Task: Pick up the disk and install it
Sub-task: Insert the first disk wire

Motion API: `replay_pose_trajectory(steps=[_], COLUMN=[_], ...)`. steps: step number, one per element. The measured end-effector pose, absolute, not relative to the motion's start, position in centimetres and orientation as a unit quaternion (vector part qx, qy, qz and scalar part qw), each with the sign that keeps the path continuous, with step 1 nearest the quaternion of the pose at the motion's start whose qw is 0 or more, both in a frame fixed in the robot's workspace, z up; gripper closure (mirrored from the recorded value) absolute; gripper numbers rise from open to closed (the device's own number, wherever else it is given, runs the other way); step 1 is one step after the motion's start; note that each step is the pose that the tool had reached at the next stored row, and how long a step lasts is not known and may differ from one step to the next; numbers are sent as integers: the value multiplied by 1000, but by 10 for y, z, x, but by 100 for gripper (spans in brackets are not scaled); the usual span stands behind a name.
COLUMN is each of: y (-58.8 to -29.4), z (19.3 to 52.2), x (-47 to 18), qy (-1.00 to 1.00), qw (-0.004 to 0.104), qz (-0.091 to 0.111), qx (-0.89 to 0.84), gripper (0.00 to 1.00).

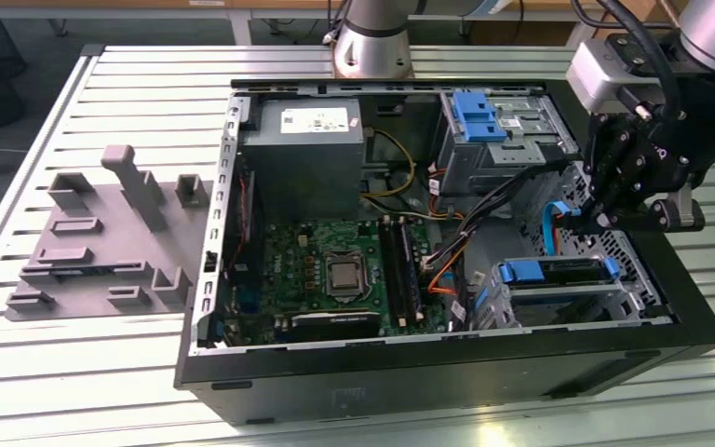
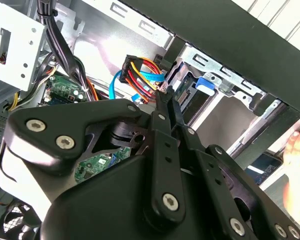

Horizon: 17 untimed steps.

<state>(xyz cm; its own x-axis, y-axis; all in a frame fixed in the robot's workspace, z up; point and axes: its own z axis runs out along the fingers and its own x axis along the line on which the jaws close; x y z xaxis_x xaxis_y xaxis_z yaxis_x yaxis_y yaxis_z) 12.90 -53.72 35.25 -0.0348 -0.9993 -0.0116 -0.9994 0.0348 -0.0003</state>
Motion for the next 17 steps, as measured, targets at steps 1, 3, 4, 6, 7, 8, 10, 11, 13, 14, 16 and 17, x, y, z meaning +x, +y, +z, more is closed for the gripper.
replay_pose_trajectory(steps=[1, 3, 4, 6, 7, 8, 10, 11, 13, 14, 16, 17], y=[-538, -539, -539, -539, -539, -539, -539, -539, -541, -543, -546, -548], z=[352, 353, 353, 353, 353, 353, 353, 352, 351, 351, 350, 349], x=[129, 129, 129, 129, 129, 130, 131, 132, 132, 132, 132, 132], qy=[719, 719, 719, 719, 719, 719, 719, 719, 719, 719, 719, 719], qw=[4, -1, -3, -6, -7, -9, -13, -13, -13, -13, -13, -13], qz=[3, -1, -2, -2, -1, 1, 5, 5, 6, 7, 7, 7], qx=[-695, -695, -695, -695, -695, -695, -695, -695, -695, -695, -695, -695], gripper=[84, 84, 84, 84, 84, 84, 84, 84, 84, 84, 84, 84])
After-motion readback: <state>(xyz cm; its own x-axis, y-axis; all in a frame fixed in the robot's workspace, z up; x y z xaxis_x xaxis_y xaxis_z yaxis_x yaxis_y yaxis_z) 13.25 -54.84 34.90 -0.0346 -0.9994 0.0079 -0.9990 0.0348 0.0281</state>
